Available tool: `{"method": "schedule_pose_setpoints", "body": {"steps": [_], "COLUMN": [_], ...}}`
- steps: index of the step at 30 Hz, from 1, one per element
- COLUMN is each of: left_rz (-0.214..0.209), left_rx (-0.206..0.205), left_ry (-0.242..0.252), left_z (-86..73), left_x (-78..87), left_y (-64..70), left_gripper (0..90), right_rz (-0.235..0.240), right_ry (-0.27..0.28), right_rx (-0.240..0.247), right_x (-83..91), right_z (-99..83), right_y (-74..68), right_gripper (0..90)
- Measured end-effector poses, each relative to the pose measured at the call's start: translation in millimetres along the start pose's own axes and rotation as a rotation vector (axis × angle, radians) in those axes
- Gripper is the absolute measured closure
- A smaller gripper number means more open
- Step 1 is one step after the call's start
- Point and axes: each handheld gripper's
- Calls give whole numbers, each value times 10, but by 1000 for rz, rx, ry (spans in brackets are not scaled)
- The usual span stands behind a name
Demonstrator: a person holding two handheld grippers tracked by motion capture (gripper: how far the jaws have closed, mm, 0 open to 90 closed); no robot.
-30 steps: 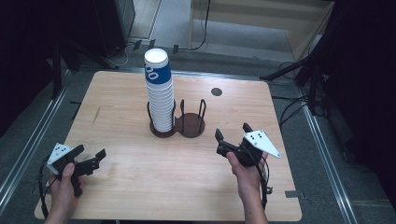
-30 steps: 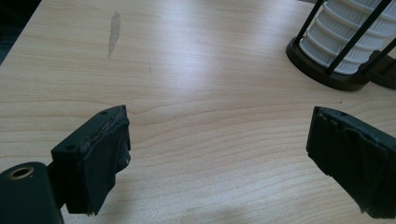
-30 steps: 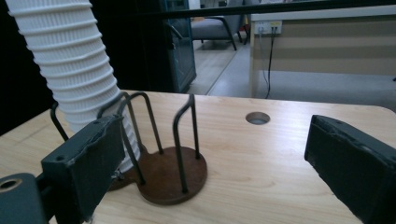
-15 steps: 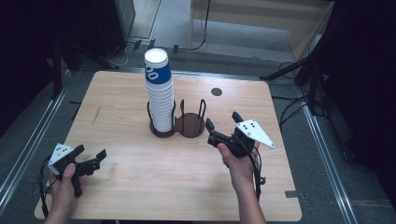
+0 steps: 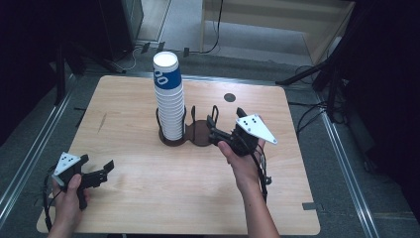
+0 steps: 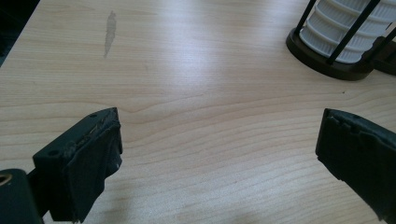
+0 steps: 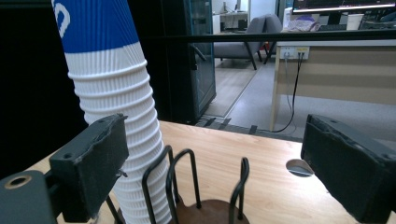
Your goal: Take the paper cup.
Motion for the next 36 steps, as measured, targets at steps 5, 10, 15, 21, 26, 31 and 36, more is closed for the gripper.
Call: {"method": "schedule_pose_setpoints", "body": {"steps": [5,10,15,21,26,31,36], "left_rz": [7,12,15,20,21,23,28], "left_rx": [-3,-4,-6,-11,-11,-11,-10], "left_ry": [-3,-4,-3,-3,-4,-5,-9], "left_z": [0,0,0,0,0,1,2], "left_x": [-1,-4,-6,-10,-11,-12,-15], "left_y": [12,16,22,30,31,32,33], "left_gripper": [11,11,11,11,11,11,11], "right_rz": [22,41,61,54,65,66,75], "right_ry": [10,5,-8,-41,-53,-53,-57], "right_rx": [-8,0,13,45,43,42,42], "right_x": [-99,-214,-334,-477,-593,-701,-808], "right_z": [88,117,119,99,163,219,263], "right_y": [-73,-191,-332,-508,-637,-723,-776], "right_gripper": [70,55,40,26,19,18,8]}}
Point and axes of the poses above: each handheld gripper's, and its own axes: x roughly backward along the jaws, z roughly out of its top, y roughly to its right, and after that the axes turned 2 degrees about -z, right-handed
